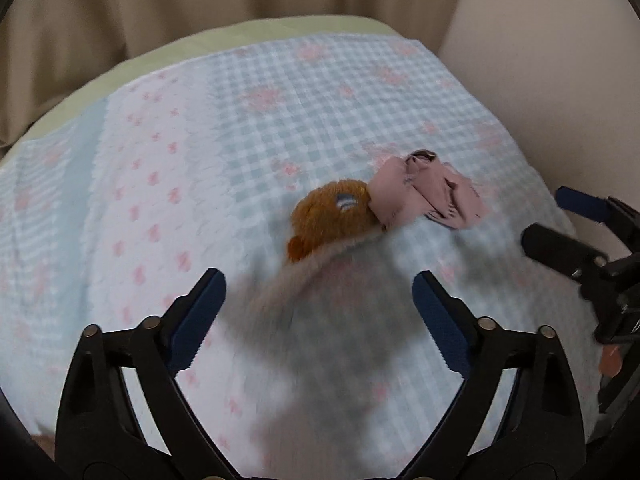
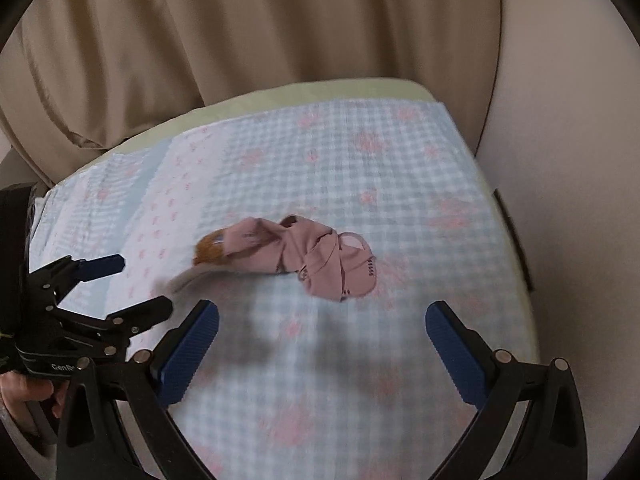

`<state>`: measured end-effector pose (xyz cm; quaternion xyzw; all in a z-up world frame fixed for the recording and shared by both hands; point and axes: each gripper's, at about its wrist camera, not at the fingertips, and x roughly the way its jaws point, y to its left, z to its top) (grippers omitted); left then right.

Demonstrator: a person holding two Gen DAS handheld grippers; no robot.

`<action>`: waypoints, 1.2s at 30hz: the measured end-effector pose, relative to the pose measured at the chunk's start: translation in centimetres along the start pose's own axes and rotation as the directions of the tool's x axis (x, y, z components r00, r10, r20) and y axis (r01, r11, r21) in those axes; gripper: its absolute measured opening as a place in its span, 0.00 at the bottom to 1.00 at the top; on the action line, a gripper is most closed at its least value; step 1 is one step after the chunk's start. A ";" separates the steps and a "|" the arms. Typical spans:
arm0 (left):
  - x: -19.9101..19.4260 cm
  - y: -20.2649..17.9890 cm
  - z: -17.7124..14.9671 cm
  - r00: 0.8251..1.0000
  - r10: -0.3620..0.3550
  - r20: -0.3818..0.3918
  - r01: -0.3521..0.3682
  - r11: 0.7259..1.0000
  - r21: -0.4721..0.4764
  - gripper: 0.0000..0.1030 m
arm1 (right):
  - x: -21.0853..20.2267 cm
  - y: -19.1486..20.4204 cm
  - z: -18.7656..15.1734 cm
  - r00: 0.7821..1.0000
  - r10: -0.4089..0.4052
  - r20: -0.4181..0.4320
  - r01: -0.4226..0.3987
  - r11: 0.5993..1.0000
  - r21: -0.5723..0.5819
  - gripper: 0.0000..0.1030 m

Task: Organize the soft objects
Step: 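Grasp the brown plush toy with the left gripper while the right grasps the pink cloth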

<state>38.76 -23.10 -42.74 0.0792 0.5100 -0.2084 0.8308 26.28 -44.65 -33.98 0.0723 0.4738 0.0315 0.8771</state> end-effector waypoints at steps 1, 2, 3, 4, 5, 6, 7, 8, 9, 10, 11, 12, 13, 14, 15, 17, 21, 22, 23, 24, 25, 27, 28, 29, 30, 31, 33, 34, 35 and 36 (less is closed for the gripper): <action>1.0 -0.2 0.3 1.000 0.002 0.000 -0.002 1.000 0.014 0.89 | 1.3 -0.4 0.1 1.000 0.009 -0.002 -0.009 1.000 0.009 1.00; 1.7 -0.3 0.5 1.000 0.004 -0.001 -0.004 1.000 0.027 0.88 | 2.2 -0.6 0.2 1.000 0.015 -0.005 -0.015 1.000 0.015 1.00; 2.3 -0.4 0.6 1.000 0.002 -0.001 -0.002 0.999 0.036 0.87 | 3.4 -0.8 0.3 1.000 0.021 -0.007 -0.021 1.000 0.022 1.00; 3.0 -0.5 0.8 1.000 -0.001 -0.001 0.001 0.999 0.050 0.85 | 4.2 -0.8 0.3 1.000 0.027 -0.009 -0.027 0.999 0.026 0.99; 3.9 -0.6 1.0 1.000 -0.002 -0.004 0.002 0.998 0.067 0.83 | 5.1 -0.9 0.4 0.999 0.031 -0.011 -0.031 0.999 0.027 0.95; 4.5 -0.7 1.1 1.000 0.003 -0.007 -0.002 0.997 0.080 0.78 | 6.1 -0.9 0.5 0.999 0.034 -0.012 -0.034 0.999 0.021 0.95; 5.1 -0.8 1.2 1.000 0.006 -0.011 -0.005 0.996 0.094 0.73 | 6.7 -0.9 0.6 0.999 0.033 -0.013 -0.033 0.999 0.014 0.93; 5.7 -0.8 1.3 1.000 0.008 -0.017 -0.006 0.994 0.106 0.72 | 7.5 -0.8 0.8 0.999 0.032 -0.016 -0.032 0.999 0.002 0.92; 6.2 -0.8 1.4 1.000 0.004 -0.020 -0.001 0.993 0.114 0.71 | 8.3 -0.8 0.9 0.999 0.032 -0.021 -0.032 0.999 -0.007 0.91; 6.5 -0.9 1.4 1.000 -0.008 -0.016 0.010 0.992 0.122 0.69 | 9.0 -0.9 1.0 0.999 0.030 -0.028 -0.030 0.999 -0.012 0.87; 6.6 -0.9 1.5 1.000 -0.016 -0.012 0.018 0.991 0.131 0.67 | 9.6 -1.0 1.0 0.999 0.030 -0.034 -0.030 0.999 -0.011 0.81; 6.7 -1.0 1.5 1.000 -0.028 -0.010 0.029 0.990 0.139 0.59 | 10.3 -1.1 1.1 0.999 0.035 -0.039 -0.035 0.999 -0.007 0.79; 6.8 -1.2 1.5 0.999 -0.046 -0.015 0.048 0.988 0.148 0.51 | 10.8 -1.3 1.1 0.998 0.042 -0.043 -0.043 0.999 -0.006 0.72; 6.9 -1.4 1.6 0.999 -0.046 -0.017 0.048 0.987 0.156 0.50 | 11.2 -1.2 1.2 0.998 0.044 -0.046 -0.045 0.999 -0.008 0.64; 6.9 -1.6 1.6 0.999 -0.041 -0.015 0.043 0.985 0.165 0.48 | 11.5 -1.1 1.3 0.998 0.036 -0.045 -0.036 0.999 -0.016 0.61; 6.8 -1.6 1.5 0.999 -0.044 -0.016 0.046 0.985 0.168 0.45 | 11.7 -0.8 1.5 0.999 0.013 -0.040 -0.014 0.999 -0.036 0.56; 6.5 -1.0 1.5 0.998 -0.055 -0.029 0.058 0.990 0.130 0.33 | 11.6 -0.3 1.5 0.999 -0.020 -0.030 0.018 0.999 -0.045 0.53; 6.4 -0.8 1.5 0.998 -0.061 -0.030 0.065 0.991 0.121 0.33 | 11.4 -0.3 1.5 0.999 -0.024 -0.025 0.023 0.999 -0.041 0.51; 6.3 -0.8 1.5 0.998 -0.062 -0.031 0.065 0.991 0.119 0.33 | 11.2 -0.4 1.4 1.000 -0.026 -0.016 0.026 0.999 -0.033 0.48; 6.2 -0.8 1.4 0.998 -0.054 -0.030 0.057 0.991 0.122 0.32 | 11.0 -0.5 1.4 1.000 -0.026 -0.007 0.026 0.999 -0.025 0.48; 6.1 -0.7 1.4 0.998 -0.050 -0.029 0.053 0.991 0.122 0.31 | 10.7 -0.7 1.4 1.000 -0.025 0.000 0.025 1.000 -0.015 0.46; 5.4 -0.7 1.4 0.998 -0.054 -0.021 0.057 0.992 0.114 0.31 | 10.2 -0.9 1.5 1.000 -0.021 0.008 0.021 1.000 0.004 0.46; 5.1 -0.6 1.5 0.998 -0.056 -0.017 0.057 0.992 0.110 0.31 | 9.9 -1.0 1.5 1.000 -0.020 0.013 0.019 1.000 0.014 0.46; 4.6 -0.6 1.5 0.998 -0.058 -0.010 0.059 0.993 0.105 0.31 | 9.8 -1.1 1.6 1.000 -0.018 0.015 0.018 1.000 0.020 0.45; 4.3 -0.6 1.6 0.998 -0.057 -0.006 0.058 0.993 0.104 0.31 | 9.5 -1.2 1.6 1.000 -0.015 0.019 0.015 0.999 0.030 0.45; 3.9 -0.6 1.7 0.999 -0.055 0.000 0.054 0.993 0.105 0.31 | 9.1 -1.4 1.7 1.000 -0.013 0.025 0.012 0.999 0.038 0.45; 2.9 -0.6 1.9 0.998 -0.055 0.013 0.054 0.994 0.099 0.31 | 8.4 -1.5 1.8 0.999 -0.010 0.035 0.008 0.999 0.053 0.45; 2.4 -0.6 1.9 0.998 -0.057 0.018 0.055 0.994 0.095 0.31 | 8.1 -1.6 1.9 0.999 -0.007 0.039 0.004 0.998 0.061 0.45; 2.0 -0.5 2.0 0.998 -0.057 0.023 0.055 0.994 0.092 0.31 | 7.6 -1.7 2.0 0.999 -0.002 0.045 -0.001 0.998 0.070 0.45; 1.4 -0.5 2.1 0.998 -0.058 0.026 0.056 0.995 0.086 0.31 | 7.2 -1.8 2.1 0.999 0.006 0.048 -0.010 0.997 0.081 0.45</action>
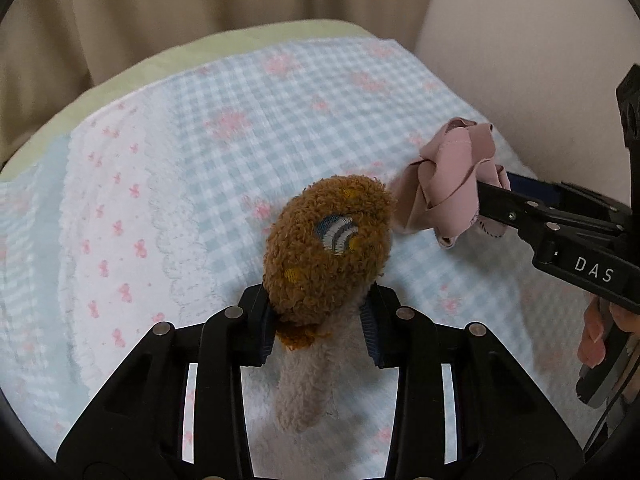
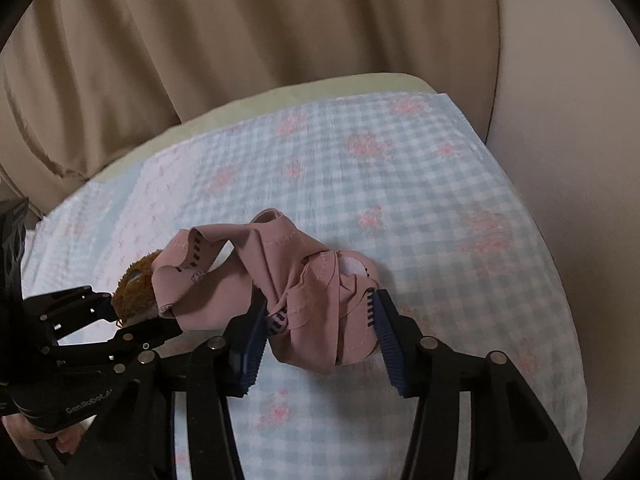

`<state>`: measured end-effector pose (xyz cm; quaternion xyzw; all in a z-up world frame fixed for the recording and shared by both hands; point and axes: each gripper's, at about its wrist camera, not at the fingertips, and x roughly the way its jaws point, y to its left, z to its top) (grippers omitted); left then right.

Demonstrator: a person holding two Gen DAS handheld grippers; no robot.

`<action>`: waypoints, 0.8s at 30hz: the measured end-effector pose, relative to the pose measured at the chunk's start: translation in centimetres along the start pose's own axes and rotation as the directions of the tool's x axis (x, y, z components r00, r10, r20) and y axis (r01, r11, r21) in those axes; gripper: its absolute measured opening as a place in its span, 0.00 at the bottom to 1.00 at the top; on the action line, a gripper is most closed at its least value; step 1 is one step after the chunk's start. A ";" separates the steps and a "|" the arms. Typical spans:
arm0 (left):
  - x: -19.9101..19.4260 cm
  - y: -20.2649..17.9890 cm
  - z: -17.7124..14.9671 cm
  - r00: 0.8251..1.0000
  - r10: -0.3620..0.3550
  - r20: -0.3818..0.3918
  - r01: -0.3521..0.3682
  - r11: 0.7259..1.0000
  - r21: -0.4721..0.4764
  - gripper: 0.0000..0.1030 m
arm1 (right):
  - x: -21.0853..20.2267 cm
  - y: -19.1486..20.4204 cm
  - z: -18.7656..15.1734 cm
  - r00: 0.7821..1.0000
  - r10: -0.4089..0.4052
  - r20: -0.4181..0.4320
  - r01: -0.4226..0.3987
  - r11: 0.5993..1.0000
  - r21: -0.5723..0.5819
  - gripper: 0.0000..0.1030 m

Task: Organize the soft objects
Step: 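Grasp the brown plush toy with the left gripper while the right grasps the pink cloth, then carry the brown plush and pink cloth over the box with both grippers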

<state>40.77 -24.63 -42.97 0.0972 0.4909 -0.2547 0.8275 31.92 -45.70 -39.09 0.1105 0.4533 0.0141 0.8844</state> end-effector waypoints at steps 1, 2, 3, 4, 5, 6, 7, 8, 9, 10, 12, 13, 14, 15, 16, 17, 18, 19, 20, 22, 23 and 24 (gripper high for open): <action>-0.5 0.0 0.1 1.000 -0.001 0.002 0.001 1.000 -0.006 0.31 | -0.4 -0.1 0.1 1.000 0.005 0.002 -0.005 1.000 0.011 0.45; -1.1 0.0 0.2 1.000 -0.002 0.008 0.002 1.000 -0.012 0.31 | -0.8 -0.1 0.2 1.000 0.010 0.005 -0.010 1.000 0.021 0.45; -1.9 -0.1 0.2 1.000 -0.002 0.017 0.002 1.000 -0.017 0.31 | -1.3 -0.2 0.2 1.000 0.019 0.009 -0.019 0.999 0.035 0.45; -2.8 0.0 0.3 1.000 -0.004 0.028 0.005 1.000 -0.022 0.31 | -1.9 -0.3 0.3 0.999 0.030 0.015 -0.031 0.998 0.050 0.45; -3.7 0.0 0.4 0.999 -0.006 0.039 0.007 1.000 -0.026 0.31 | -2.4 -0.4 0.4 0.999 0.037 0.019 -0.038 0.997 0.059 0.45; -4.8 0.0 0.4 0.999 -0.004 0.048 0.006 1.000 -0.030 0.31 | -3.2 -0.4 0.5 0.998 0.049 0.028 -0.051 0.996 0.071 0.45; -5.8 0.1 0.5 0.998 -0.002 0.056 0.004 0.999 -0.034 0.31 | -4.0 -0.3 0.7 0.998 0.053 0.036 -0.056 0.996 0.076 0.45; -7.3 0.2 0.5 0.998 0.000 0.066 0.003 0.999 -0.040 0.31 | -5.0 -0.1 0.9 0.998 0.050 0.044 -0.054 0.996 0.074 0.45; -8.4 0.3 0.5 0.997 0.001 0.072 0.002 0.999 -0.045 0.31 | -5.8 0.2 1.0 0.998 0.047 0.050 -0.051 0.996 0.070 0.45; -10.0 0.5 0.4 0.996 0.003 0.084 0.001 0.999 -0.052 0.31 | -6.9 0.5 1.2 0.997 0.043 0.058 -0.047 0.997 0.066 0.45; -12.8 0.8 0.3 0.994 0.007 0.105 0.000 0.998 -0.064 0.31 | -9.3 1.4 1.5 0.996 0.041 0.076 -0.045 0.997 0.056 0.45; -13.9 1.0 0.2 0.994 0.007 0.112 0.001 0.997 -0.071 0.31 | -10.6 2.0 1.6 0.995 0.038 0.087 -0.043 0.998 0.048 0.45; -15.5 1.2 0.0 0.993 0.008 0.121 0.002 0.997 -0.081 0.31 | -11.8 2.6 1.6 0.995 0.034 0.096 -0.038 0.999 0.038 0.45; -17.3 1.6 -0.4 0.991 0.012 0.130 0.000 0.996 -0.091 0.31 | -13.3 3.4 1.6 0.994 0.030 0.105 -0.033 0.999 0.025 0.45; -18.5 1.8 -0.7 0.990 0.016 0.137 -0.002 0.995 -0.097 0.31 | -14.8 4.4 1.6 0.993 0.032 0.113 -0.034 0.999 0.011 0.45; -20.5 2.3 -1.3 0.989 0.025 0.145 -0.010 0.995 -0.103 0.31 | -15.9 5.2 1.6 0.992 0.033 0.119 -0.033 0.999 -0.001 0.45; -21.9 2.6 -1.8 0.988 0.033 0.149 -0.017 0.994 -0.107 0.31 | -17.3 6.3 1.6 0.991 0.031 0.127 -0.029 0.999 -0.019 0.45; -23.1 3.0 -2.2 0.987 0.040 0.152 -0.023 0.994 -0.111 0.31 | -18.8 7.6 1.5 0.991 0.030 0.132 -0.025 0.999 -0.038 0.45; -25.0 3.5 -3.0 0.986 0.050 0.158 -0.032 0.993 -0.116 0.31 | -19.8 8.6 1.5 0.990 0.033 0.134 -0.026 0.998 -0.050 0.45; -27.8 4.6 -4.3 0.985 0.058 0.165 -0.037 0.991 -0.127 0.31 | -22.4 11.4 1.3 0.989 0.037 0.146 -0.026 0.996 -0.080 0.45; -29.5 5.3 -5.2 0.984 0.066 0.167 -0.044 0.990 -0.131 0.31 | -23.7 12.9 1.1 0.988 0.041 0.149 -0.028 0.995 -0.091 0.45; -30.8 5.8 -6.0 0.982 0.080 0.169 -0.058 0.990 -0.130 0.31 | -24.7 14.0 0.8 0.987 0.050 0.152 -0.035 0.995 -0.096 0.45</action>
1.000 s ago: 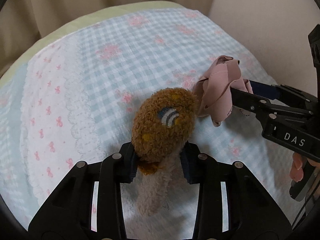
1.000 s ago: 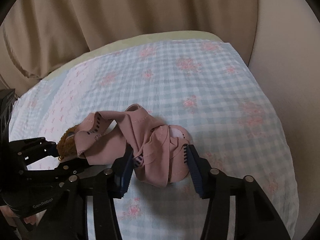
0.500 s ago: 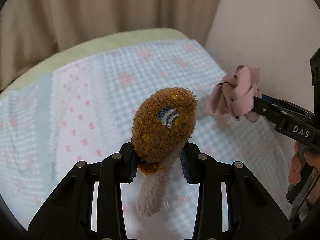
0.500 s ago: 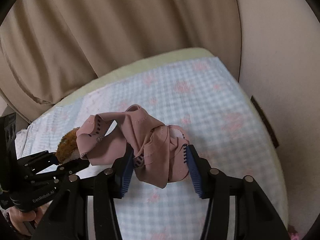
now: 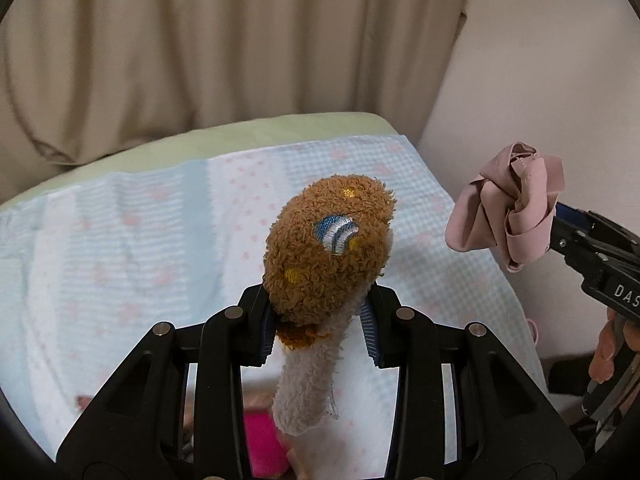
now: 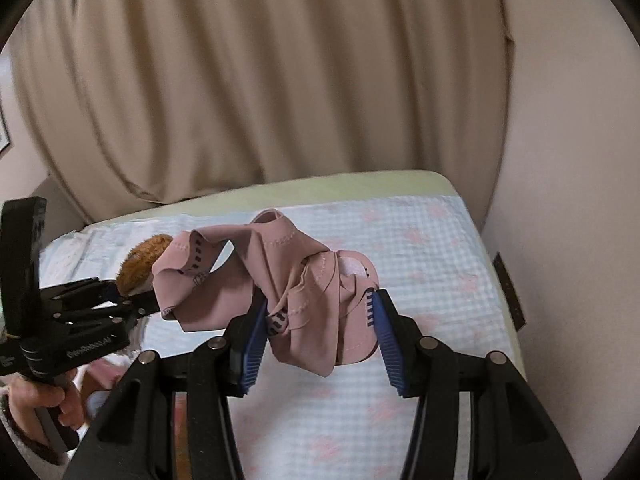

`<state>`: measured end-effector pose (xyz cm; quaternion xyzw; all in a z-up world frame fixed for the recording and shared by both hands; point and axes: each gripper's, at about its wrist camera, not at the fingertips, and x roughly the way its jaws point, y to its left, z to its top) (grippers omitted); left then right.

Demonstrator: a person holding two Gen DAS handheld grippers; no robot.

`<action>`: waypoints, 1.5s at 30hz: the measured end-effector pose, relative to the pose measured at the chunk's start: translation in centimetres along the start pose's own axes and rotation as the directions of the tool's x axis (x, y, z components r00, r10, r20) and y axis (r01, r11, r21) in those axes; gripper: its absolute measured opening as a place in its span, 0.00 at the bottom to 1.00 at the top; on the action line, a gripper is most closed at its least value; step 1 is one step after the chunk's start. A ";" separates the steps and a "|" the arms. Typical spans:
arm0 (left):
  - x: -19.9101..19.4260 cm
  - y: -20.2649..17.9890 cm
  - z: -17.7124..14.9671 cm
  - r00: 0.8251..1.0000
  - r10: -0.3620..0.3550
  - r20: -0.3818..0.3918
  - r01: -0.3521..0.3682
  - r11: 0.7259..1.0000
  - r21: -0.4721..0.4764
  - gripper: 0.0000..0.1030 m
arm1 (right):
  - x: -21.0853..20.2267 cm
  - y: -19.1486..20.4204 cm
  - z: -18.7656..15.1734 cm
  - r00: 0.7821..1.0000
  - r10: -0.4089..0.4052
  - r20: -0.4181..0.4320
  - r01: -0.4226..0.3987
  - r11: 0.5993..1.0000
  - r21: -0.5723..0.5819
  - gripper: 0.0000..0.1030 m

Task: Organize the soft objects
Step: 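Carry the brown plush and pink cloth over the box with both grippers, then open both grippers to drop the plush and pink cloth into the box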

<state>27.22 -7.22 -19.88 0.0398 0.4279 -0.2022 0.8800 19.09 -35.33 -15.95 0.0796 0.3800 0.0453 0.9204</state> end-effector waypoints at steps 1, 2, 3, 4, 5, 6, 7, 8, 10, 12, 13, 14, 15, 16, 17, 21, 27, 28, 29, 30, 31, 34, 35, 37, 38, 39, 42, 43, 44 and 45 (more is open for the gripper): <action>-1.1 0.5 -0.4 1.000 0.013 0.004 -0.013 1.000 0.004 0.31 | -1.1 1.4 0.0 1.000 0.010 0.004 -0.010 1.000 -0.003 0.45; -2.5 1.3 -0.9 1.000 0.024 0.005 -0.024 1.000 0.006 0.31 | -1.9 2.5 0.1 1.000 0.014 0.005 -0.014 1.000 -0.007 0.45; -3.9 2.3 -1.5 0.999 0.032 0.005 -0.032 0.999 0.004 0.31 | -2.8 4.0 0.1 1.000 0.017 0.006 -0.017 1.000 -0.012 0.45; -4.9 3.0 -2.0 0.999 0.038 0.006 -0.038 0.999 0.002 0.31 | -3.6 5.6 -0.1 1.000 0.025 0.004 -0.025 1.000 -0.015 0.45; -6.1 4.0 -2.6 0.999 0.043 0.005 -0.043 0.999 -0.004 0.31 | -4.1 6.7 -0.2 0.999 0.033 0.002 -0.033 0.999 -0.012 0.45; -7.4 5.2 -3.3 0.999 0.050 0.003 -0.050 0.999 -0.014 0.31 | -4.6 8.2 -0.5 0.999 0.049 -0.005 -0.049 0.999 0.000 0.45; -8.1 5.9 -3.7 0.999 0.052 0.002 -0.052 0.998 -0.021 0.31 | -5.1 9.3 -0.7 0.998 0.062 -0.010 -0.062 0.998 0.009 0.45; -9.2 7.2 -4.6 0.998 0.058 0.001 -0.058 0.998 -0.034 0.31 | -5.3 10.6 -0.9 0.997 0.073 -0.014 -0.073 0.997 0.017 0.45; -10.5 9.0 -5.7 0.997 0.076 -0.003 -0.076 0.996 -0.044 0.31 | -5.8 13.3 -1.5 0.995 0.092 -0.033 -0.091 0.995 0.030 0.45; -11.8 11.3 -7.1 0.995 0.098 -0.014 -0.099 0.993 -0.058 0.31 | -6.0 15.9 -2.4 0.993 0.106 -0.051 -0.105 0.994 0.036 0.45; -12.2 12.6 -7.9 0.994 0.108 -0.020 -0.109 0.992 -0.066 0.31 | -6.0 17.1 -2.9 0.992 0.113 -0.062 -0.111 0.993 0.039 0.45; -12.5 13.4 -8.4 0.993 0.116 -0.026 -0.118 0.990 -0.072 0.31 | -5.9 18.3 -3.4 0.990 0.120 -0.071 -0.117 0.992 0.040 0.45; -12.7 14.5 -9.1 0.991 0.125 -0.036 -0.128 0.989 -0.080 0.31 | -5.8 19.4 -4.0 0.989 0.125 -0.082 -0.122 0.992 0.043 0.45; -12.7 15.3 -9.6 0.991 0.129 -0.045 -0.133 0.987 -0.087 0.31 | -5.5 20.6 -4.5 0.987 0.130 -0.097 -0.126 0.991 0.046 0.45; -12.8 16.5 -10.5 0.989 0.135 -0.059 -0.141 0.985 -0.098 0.31 | -5.3 21.3 -4.9 0.985 0.133 -0.107 -0.128 0.991 0.047 0.45; -12.2 19.7 -13.5 0.982 0.149 -0.117 -0.163 0.980 -0.115 0.31 | -3.7 24.8 -7.2 0.979 0.126 -0.159 -0.120 0.992 0.046 0.45; -10.3 23.0 -18.0 0.970 0.132 -0.204 -0.161 0.977 -0.137 0.31 | -0.2 28.0 -10.6 0.959 0.097 -0.267 -0.077 0.993 0.085 0.45; -9.9 23.3 -18.4 0.968 0.126 -0.216 -0.158 0.978 -0.138 0.31 | 0.5 28.4 -11.1 0.954 0.093 -0.287 -0.069 0.993 0.092 0.45; -9.2 23.6 -19.1 0.966 0.117 -0.231 -0.151 0.980 -0.133 0.31 | 1.0 28.7 -11.2 0.950 0.089 -0.301 -0.063 0.993 0.096 0.45; -8.6 23.7 -19.3 0.963 0.113 -0.245 -0.148 0.981 -0.128 0.31 | 1.7 28.9 -11.6 0.944 0.083 -0.320 -0.053 0.994 0.100 0.45; -7.9 23.8 -19.9 0.958 0.107 -0.264 -0.143 0.983 -0.118 0.31 | 2.4 29.2 -12.0 0.938 0.076 -0.337 -0.045 0.994 0.100 0.45; -6.3 24.1 -20.9 0.949 0.083 -0.306 -0.124 0.985 -0.118 0.31 | 4.2 30.1 -13.3 0.920 0.053 -0.388 -0.015 0.995 0.102 0.45; -5.7 24.0 -21.2 0.944 0.074 -0.321 -0.116 0.986 -0.116 0.31 | 5.0 30.2 -13.7 0.912 0.049 -0.407 -0.003 0.994 0.112 0.45; -4.4 23.7 -21.5 0.937 0.061 -0.345 -0.099 0.991 -0.095 0.31 | 6.0 30.3 -14.3 0.899 0.041 -0.436 0.018 0.991 0.131 0.45; -3.6 23.3 -21.6 0.932 0.059 -0.358 -0.090 0.993 -0.072 0.31 | 6.5 30.2 -14.4 0.894 0.040 -0.447 0.027 0.990 0.141 0.45; -3.0 23.1 -21.7 0.928 0.058 -0.367 -0.084 0.995 -0.055 0.31 | 7.1 30.2 -14.6 0.886 0.039 -0.462 0.036 0.988 0.153 0.45; -1.5 22.7 -22.0 0.917 0.054 -0.395 -0.066 0.998 -0.018 0.31 | 8.9 29.9 -15.0 0.868 0.035 -0.496 0.060 0.983 0.175 0.45; -1.1 22.6 -22.2 0.913 0.056 -0.404 -0.063 0.998 -0.002 0.31 | 9.3 29.9 -15.0 0.863 0.040 -0.504 0.063 0.981 0.185 0.45; -0.5 22.4 -22.4 0.907 0.061 -0.416 -0.060 0.998 0.017 0.31 | 9.9 29.9 -15.0 0.857 0.044 -0.513 0.067 0.978 0.197 0.45; -0.2 22.3 -22.7 0.903 0.064 -0.424 -0.057 0.998 0.030 0.31 | 10.6 29.8 -15.1 0.852 0.044 -0.522 0.076 0.975 0.207 0.45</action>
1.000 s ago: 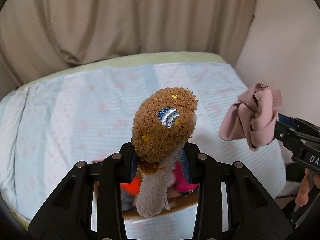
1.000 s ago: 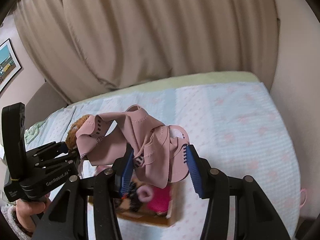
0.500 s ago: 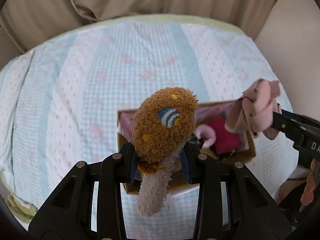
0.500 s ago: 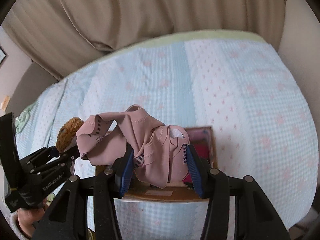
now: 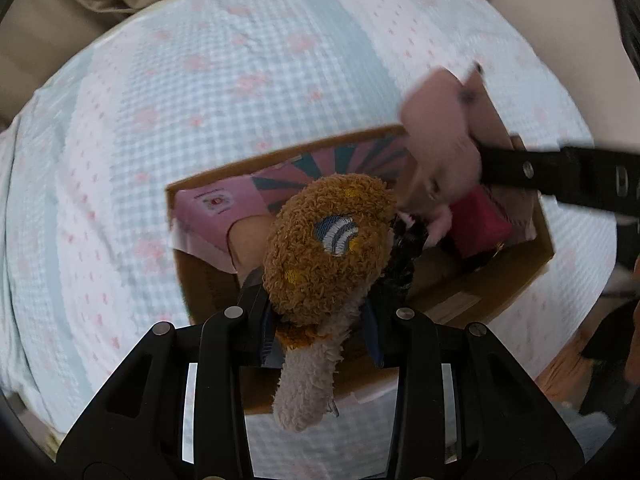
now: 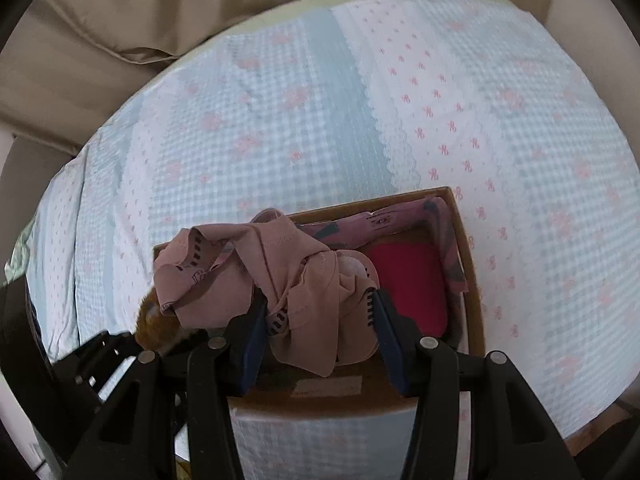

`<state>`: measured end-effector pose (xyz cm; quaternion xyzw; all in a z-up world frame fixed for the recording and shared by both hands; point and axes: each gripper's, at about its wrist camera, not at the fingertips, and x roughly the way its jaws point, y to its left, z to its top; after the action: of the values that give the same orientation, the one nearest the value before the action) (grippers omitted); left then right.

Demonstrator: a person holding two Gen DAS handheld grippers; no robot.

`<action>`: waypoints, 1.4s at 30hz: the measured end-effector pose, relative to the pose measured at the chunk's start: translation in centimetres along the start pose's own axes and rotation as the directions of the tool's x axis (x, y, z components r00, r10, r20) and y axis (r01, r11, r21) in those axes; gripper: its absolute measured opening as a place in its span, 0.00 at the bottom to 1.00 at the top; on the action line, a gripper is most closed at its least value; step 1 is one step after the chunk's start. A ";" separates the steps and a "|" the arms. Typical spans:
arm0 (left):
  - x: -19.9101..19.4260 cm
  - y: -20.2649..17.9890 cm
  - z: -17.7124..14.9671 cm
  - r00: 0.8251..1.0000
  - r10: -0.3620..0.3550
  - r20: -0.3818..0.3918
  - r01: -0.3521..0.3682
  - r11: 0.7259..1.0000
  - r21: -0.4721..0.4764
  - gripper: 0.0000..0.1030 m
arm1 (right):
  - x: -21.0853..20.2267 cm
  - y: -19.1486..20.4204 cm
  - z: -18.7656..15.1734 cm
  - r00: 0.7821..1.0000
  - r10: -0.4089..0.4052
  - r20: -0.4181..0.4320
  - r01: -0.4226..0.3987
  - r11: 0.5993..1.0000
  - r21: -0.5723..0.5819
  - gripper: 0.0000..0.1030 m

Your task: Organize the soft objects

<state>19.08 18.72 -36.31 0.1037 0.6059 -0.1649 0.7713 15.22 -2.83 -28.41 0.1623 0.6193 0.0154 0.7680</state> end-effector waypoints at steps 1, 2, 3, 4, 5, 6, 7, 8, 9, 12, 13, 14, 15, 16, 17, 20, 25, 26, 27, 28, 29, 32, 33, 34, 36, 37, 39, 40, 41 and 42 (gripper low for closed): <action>0.3 -0.1 -0.1 1.000 0.002 -0.007 -0.001 1.000 0.014 0.31 | 0.4 -0.1 0.2 1.000 -0.002 -0.008 0.002 1.000 0.008 0.45; 0.7 -0.3 -0.3 1.000 0.000 -0.012 0.001 0.999 0.035 0.31 | 1.0 0.0 0.4 1.000 -0.002 -0.022 0.002 1.000 0.017 0.47; 0.8 -0.5 -0.4 1.000 -0.006 -0.009 0.007 0.999 0.050 0.31 | 1.6 0.0 0.6 0.999 0.000 -0.038 0.001 1.000 0.025 0.48; 0.8 -0.6 -0.5 1.000 -0.011 0.000 0.011 0.998 0.062 0.36 | 2.1 0.0 0.8 0.999 -0.001 -0.048 0.002 1.000 0.028 0.50; 0.7 -0.9 -0.6 1.000 -0.020 0.006 0.019 0.997 0.080 0.43 | 2.4 0.1 0.9 0.998 -0.003 -0.055 0.004 1.000 0.028 0.55; 0.8 -1.0 -0.7 1.000 -0.024 0.006 0.023 0.996 0.088 0.69 | 2.9 0.2 1.0 0.998 -0.009 -0.065 0.011 1.000 0.026 0.57; 0.8 -1.1 -0.8 1.000 -0.015 0.008 0.014 0.996 0.092 0.99 | 3.2 0.3 1.0 0.997 -0.002 -0.076 0.004 1.000 0.026 0.59; 0.6 -1.2 -0.9 1.000 0.002 0.026 -0.005 0.995 0.095 0.99 | 3.6 0.2 1.1 0.996 0.013 -0.087 -0.010 0.999 0.030 0.70; 0.5 -1.2 -1.0 1.000 -0.002 0.031 -0.001 0.995 0.096 1.00 | 3.9 0.1 1.1 0.995 0.024 -0.095 -0.020 0.999 0.036 0.78; 0.5 -1.2 -1.2 1.000 -0.016 0.014 0.014 0.996 0.090 1.00 | 4.0 -0.3 1.0 0.996 0.011 -0.087 -0.007 0.999 0.036 1.00; 0.5 -1.2 -1.3 1.000 -0.012 0.012 0.011 0.996 0.089 1.00 | 3.9 -0.5 0.9 0.997 0.009 -0.083 -0.006 0.999 0.035 1.00; 0.4 -1.2 -1.4 1.000 -0.008 0.011 0.007 0.996 0.084 1.00 | 3.8 -0.7 0.7 0.997 0.002 -0.080 0.001 0.999 0.035 1.00; 0.3 -1.3 -1.4 1.000 -0.007 0.012 0.006 0.997 0.081 1.00 | 3.8 -0.8 0.6 0.997 -0.002 -0.083 0.005 0.999 0.034 1.00; 0.1 -1.3 -1.5 1.000 -0.009 0.014 0.008 0.997 0.073 1.00 | 3.8 -0.9 0.5 0.996 -0.004 -0.087 0.006 1.000 0.030 1.00; -0.1 -1.4 -1.5 1.000 -0.010 0.017 0.009 0.998 0.066 1.00 | 3.7 -1.1 0.5 0.996 -0.005 -0.091 0.007 1.000 0.025 1.00; -0.9 -1.3 -1.7 1.000 -0.003 0.028 0.002 0.999 0.042 1.00 | 3.2 -1.6 0.1 0.997 0.001 -0.076 0.001 1.000 0.030 1.00; -2.8 -1.6 -1.9 0.999 0.011 0.053 -0.012 1.000 0.005 1.00 | 1.9 -2.1 -0.1 0.998 0.025 -0.060 -0.024 1.000 0.015 1.00; -3.4 -1.9 -1.9 0.998 0.018 0.064 -0.018 1.000 -0.001 1.00 | 1.6 -2.1 -0.1 0.998 0.028 -0.056 -0.028 1.000 0.012 1.00; -3.9 -2.0 -2.0 0.997 0.023 0.071 -0.023 1.000 -0.005 1.00 | 1.2 -2.2 -0.2 0.998 0.034 -0.051 -0.034 0.999 0.009 1.00; -4.7 -2.4 -1.9 0.996 0.035 0.082 -0.034 0.999 -0.010 1.00 | 0.7 -2.3 -0.3 0.998 0.042 -0.045 -0.042 0.999 0.006 1.00; -5.2 -2.4 -1.7 0.995 0.043 0.090 -0.042 0.999 -0.015 1.00 | 0.1 -2.4 -0.3 0.998 0.050 -0.037 -0.050 0.999 0.001 1.00; -7.3 -3.0 -1.5 0.990 0.066 0.122 -0.061 0.997 -0.044 1.00 | -1.7 -2.6 -0.5 0.998 0.067 -0.020 -0.067 0.998 -0.018 1.00; -8.0 -3.1 -1.5 0.989 0.066 0.134 -0.059 0.997 -0.056 1.00 | -2.7 -2.7 -0.5 0.997 0.070 -0.013 -0.070 0.997 -0.031 1.00; -9.1 -3.3 -1.4 0.987 0.059 0.149 -0.048 0.996 -0.076 1.00 | -3.5 -2.8 -0.5 0.998 0.068 -0.005 -0.069 0.997 -0.043 1.00; -10.8 -3.8 -1.2 0.982 0.059 0.179 -0.040 0.994 -0.106 1.00 | -5.5 -3.2 -0.4 0.998 0.065 0.016 -0.064 0.995 -0.073 1.00; -11.8 -4.1 -1.0 0.978 0.064 0.197 -0.042 0.992 -0.118 1.00 | -6.4 -3.4 -0.3 0.997 0.066 0.025 -0.064 0.994 -0.084 1.00; -14.3 -4.8 -0.5 0.966 0.084 0.246 -0.048 0.988 -0.149 1.00 | -8.7 -3.9 0.0 0.996 0.069 0.053 -0.063 0.992 -0.112 1.00; -15.3 -5.1 -0.3 0.961 0.094 0.261 -0.052 0.985 -0.162 1.00 | -10.1 -4.2 0.3 0.995 0.066 0.074 -0.056 0.990 -0.129 1.00; -17.0 -5.5 0.1 0.951 0.110 0.288 -0.058 0.981 -0.184 1.00 | -11.8 -4.5 0.6 0.993 0.054 0.105 -0.039 0.988 -0.147 1.00; -18.1 -5.7 0.3 0.944 0.116 0.309 -0.056 0.979 -0.197 1.00 | -12.9 -4.7 0.7 0.991 0.047 0.128 -0.027 0.987 -0.158 1.00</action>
<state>13.35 15.66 -18.42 0.0298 0.4807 -0.0883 0.8719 12.02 -10.30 -17.32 0.1140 0.5614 0.0672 0.8169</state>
